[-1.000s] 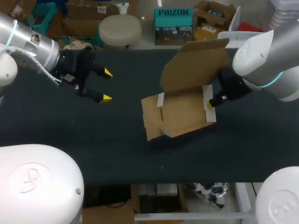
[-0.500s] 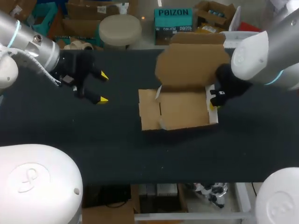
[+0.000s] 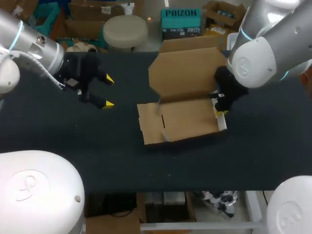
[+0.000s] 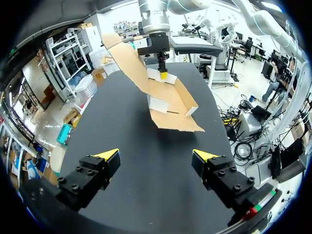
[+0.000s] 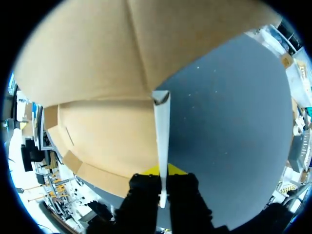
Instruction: Assemble the packaging by folding the flat box into shape, placing the metal phone stand inside, and closing the box properly
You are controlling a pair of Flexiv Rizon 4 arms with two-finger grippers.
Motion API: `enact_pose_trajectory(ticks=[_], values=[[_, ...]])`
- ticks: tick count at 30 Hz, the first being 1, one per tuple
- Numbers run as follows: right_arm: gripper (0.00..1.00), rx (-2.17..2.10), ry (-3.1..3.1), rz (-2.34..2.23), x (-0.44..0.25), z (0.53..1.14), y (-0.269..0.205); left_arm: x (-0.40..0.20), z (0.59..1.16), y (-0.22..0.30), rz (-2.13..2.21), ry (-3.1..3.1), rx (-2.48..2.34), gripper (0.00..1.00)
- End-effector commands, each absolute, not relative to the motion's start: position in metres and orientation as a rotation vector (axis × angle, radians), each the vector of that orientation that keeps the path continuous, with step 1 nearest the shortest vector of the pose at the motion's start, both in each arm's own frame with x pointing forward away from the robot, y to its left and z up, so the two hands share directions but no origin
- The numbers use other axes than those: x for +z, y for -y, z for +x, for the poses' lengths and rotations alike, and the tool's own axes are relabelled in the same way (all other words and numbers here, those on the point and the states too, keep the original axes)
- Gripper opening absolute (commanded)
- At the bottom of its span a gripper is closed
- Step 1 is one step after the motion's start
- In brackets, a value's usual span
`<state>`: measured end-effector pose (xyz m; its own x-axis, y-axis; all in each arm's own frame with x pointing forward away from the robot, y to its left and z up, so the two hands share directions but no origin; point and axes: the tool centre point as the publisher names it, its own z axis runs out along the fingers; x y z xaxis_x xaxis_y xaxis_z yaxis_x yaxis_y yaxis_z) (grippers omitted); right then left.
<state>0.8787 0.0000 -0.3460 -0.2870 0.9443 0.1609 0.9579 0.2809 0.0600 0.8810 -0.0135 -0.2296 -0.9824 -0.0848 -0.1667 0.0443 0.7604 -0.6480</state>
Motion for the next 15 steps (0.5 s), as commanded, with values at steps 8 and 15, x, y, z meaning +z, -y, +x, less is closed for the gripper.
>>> enact_pose_trajectory(ticks=[8, 15], values=[[0.00, -0.046, 2.275, -1.826, -0.353, 0.884, -0.007, -0.228, 0.881, 0.013, -0.032, -2.777, -1.020, 1.00], [0.00, 0.089, 2.229, -1.804, -0.360, 0.876, -0.014, -0.228, 0.881, 0.013, -0.032, -2.777, -1.020, 1.00]])
